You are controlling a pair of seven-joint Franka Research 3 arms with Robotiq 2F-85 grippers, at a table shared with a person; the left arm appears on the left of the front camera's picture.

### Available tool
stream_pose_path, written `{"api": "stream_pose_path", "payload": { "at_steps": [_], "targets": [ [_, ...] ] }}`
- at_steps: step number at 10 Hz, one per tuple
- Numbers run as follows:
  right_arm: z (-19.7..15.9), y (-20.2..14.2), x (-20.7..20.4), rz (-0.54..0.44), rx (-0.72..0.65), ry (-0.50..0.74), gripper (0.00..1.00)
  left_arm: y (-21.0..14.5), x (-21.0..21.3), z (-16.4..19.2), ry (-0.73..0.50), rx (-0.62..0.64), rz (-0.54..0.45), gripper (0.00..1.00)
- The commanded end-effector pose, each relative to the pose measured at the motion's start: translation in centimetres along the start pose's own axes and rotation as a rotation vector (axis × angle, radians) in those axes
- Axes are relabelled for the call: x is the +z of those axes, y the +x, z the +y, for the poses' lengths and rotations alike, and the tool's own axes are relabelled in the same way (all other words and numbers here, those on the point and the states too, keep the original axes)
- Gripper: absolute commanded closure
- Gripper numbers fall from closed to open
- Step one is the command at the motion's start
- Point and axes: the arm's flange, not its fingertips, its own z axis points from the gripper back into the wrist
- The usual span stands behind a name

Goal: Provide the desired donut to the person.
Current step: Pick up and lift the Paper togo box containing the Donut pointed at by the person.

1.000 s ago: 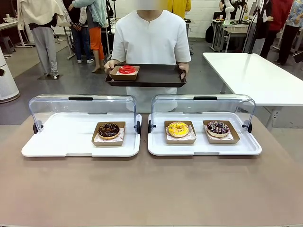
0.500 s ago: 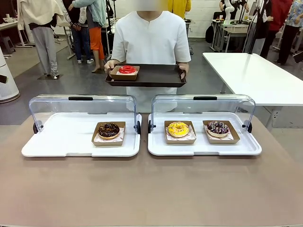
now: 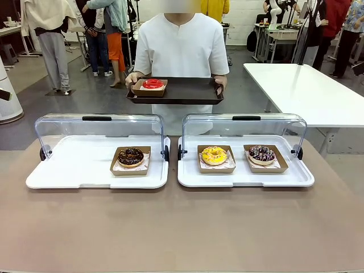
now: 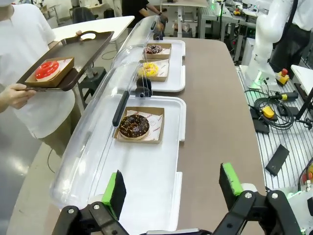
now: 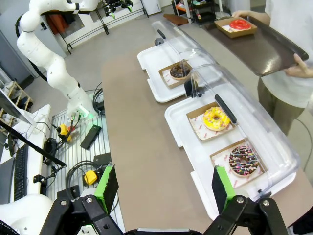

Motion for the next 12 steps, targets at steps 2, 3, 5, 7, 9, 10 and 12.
{"api": "stream_pose_path", "payload": {
  "at_steps": [2,3,5,7,9,10,12],
  "targets": [
    [0.02,0.04,-0.07,-0.006,0.005,0.007,0.00,-0.39,0.22,-0.27,0.005,0.011,-0.026,0.00],
    [0.02,0.04,-0.07,-0.006,0.005,0.007,0.00,-0.39,0.22,-0.27,0.005,0.011,-0.026,0.00],
    [0.02,0.04,-0.07,-0.006,0.005,0.007,0.00,-0.39,0.22,-0.27,0.005,0.011,-0.026,0.00],
    [0.02,0.04,-0.07,-0.006,0.005,0.007,0.00,-0.39,0.22,-0.27,0.005,0.011,-0.026,0.00],
    [0.02,0.04,-0.07,-0.006,0.005,0.007,0.00,-0.39,0.22,-0.27,0.005,0.011,-0.026,0.00],
    [0.02,0.04,-0.07,-0.006,0.005,0.007,0.00,-0.39,0.22,-0.27,0.005,0.011,-0.026,0.00],
    [0.02,0.04,-0.07,-0.006,0.005,0.007,0.00,-0.39,0.22,-0.27,0.005,0.011,-0.026,0.00]
  ]
}}
